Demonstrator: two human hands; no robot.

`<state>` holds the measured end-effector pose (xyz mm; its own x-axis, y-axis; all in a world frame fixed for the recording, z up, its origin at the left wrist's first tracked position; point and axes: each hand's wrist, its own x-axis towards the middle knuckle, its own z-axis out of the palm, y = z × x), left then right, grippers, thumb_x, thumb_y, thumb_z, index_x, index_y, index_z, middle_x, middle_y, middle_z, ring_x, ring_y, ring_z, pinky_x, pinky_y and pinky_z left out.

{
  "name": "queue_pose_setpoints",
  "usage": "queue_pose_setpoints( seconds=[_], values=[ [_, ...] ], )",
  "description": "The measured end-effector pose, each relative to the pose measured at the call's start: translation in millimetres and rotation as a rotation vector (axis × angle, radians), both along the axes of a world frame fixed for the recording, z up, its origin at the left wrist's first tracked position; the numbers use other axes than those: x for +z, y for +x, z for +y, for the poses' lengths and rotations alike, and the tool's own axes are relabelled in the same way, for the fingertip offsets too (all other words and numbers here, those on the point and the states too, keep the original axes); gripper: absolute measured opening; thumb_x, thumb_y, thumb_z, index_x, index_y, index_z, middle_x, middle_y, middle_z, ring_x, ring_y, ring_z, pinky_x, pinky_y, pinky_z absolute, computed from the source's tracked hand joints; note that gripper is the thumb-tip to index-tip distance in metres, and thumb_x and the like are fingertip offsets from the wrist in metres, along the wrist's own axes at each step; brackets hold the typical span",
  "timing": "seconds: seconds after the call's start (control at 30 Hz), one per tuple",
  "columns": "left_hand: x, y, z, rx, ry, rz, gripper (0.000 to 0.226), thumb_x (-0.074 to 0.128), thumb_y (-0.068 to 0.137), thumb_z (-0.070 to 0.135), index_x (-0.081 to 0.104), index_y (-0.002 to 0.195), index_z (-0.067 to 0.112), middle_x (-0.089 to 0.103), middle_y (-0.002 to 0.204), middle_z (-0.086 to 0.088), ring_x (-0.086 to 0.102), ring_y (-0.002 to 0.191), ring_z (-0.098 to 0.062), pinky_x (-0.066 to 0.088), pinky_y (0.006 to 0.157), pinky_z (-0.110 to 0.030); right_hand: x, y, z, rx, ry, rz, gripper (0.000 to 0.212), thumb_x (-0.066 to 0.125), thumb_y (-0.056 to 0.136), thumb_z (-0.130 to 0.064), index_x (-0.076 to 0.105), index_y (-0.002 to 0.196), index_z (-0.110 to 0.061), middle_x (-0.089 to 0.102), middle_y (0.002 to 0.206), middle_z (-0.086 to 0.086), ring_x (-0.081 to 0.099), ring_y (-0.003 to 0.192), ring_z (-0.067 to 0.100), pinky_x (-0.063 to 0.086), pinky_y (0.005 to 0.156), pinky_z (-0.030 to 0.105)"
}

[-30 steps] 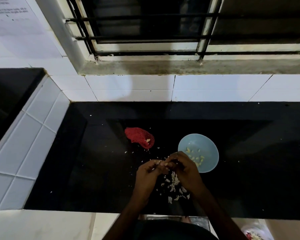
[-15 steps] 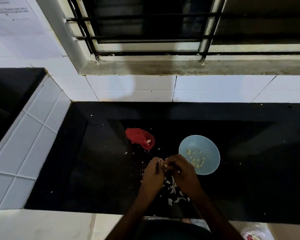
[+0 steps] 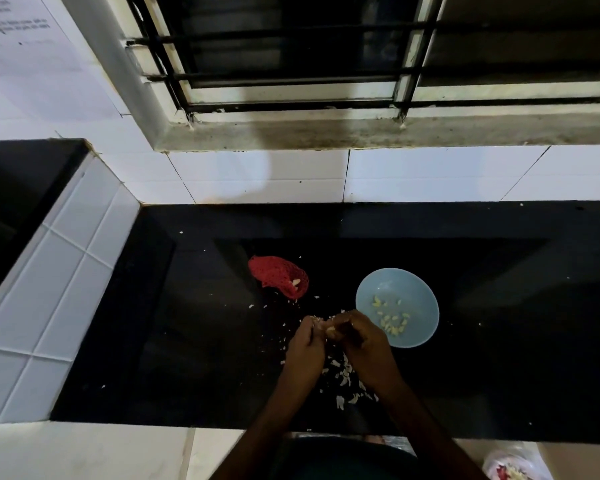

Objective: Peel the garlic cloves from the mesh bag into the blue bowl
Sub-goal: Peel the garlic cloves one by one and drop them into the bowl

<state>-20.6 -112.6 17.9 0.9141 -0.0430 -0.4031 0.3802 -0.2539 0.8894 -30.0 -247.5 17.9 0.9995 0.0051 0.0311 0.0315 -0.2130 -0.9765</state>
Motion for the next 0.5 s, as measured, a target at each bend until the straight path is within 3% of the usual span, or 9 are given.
queue_pose_setpoints(
  seconds=[0.1,0.23,0.33,0.5],
  values=[
    [1.7,-0.9,-2.5,0.013,-0.024,0.011,0.026,0.040,0.110,0.023,0.057,0.095,0.010,0.062,0.091,-0.016,0.055,0.082,-0.016,0.046,0.078,-0.038,-4.6,-0.5,-0.7,-0.041,0.011,0.013,0.015,0.075,0.089,-0.010,0.069,0.090,-0.024,0.070,0.092,-0.004,0.069,0.089,0.015,0.053,0.077,0.029],
    [5.0,-4.2,-2.6,0.064,-0.115,0.041,0.028,0.041,0.109,0.022,0.055,0.088,0.011,0.058,0.079,-0.003,0.052,0.076,-0.016,0.043,0.072,-0.035,-4.0,-3.1,-3.6,-0.064,0.065,0.025,0.009,0.075,0.087,-0.029,0.067,0.089,-0.026,0.070,0.091,-0.002,0.070,0.088,0.018,0.056,0.077,0.032],
    [5.1,-5.5,0.8,0.059,-0.131,0.048,0.025,0.043,0.107,0.019,0.054,0.087,0.008,0.057,0.075,-0.005,0.053,0.071,-0.017,0.045,0.065,-0.028,-5.8,-6.1,-7.7,-0.075,0.100,0.039,0.011,0.074,0.091,-0.012,0.069,0.093,-0.022,0.071,0.095,0.000,0.070,0.092,0.020,0.056,0.081,0.037],
    [2.6,-5.7,-2.1,-0.006,-0.013,0.015,0.017,0.051,0.101,0.012,0.063,0.090,0.009,0.063,0.070,-0.001,0.059,0.063,-0.009,0.046,0.059,-0.018,-18.2,-9.9,-18.6,-0.089,0.121,0.020,0.015,0.070,0.093,-0.007,0.074,0.103,-0.017,0.074,0.105,0.003,0.071,0.102,0.025,0.057,0.089,0.051]
  ],
)
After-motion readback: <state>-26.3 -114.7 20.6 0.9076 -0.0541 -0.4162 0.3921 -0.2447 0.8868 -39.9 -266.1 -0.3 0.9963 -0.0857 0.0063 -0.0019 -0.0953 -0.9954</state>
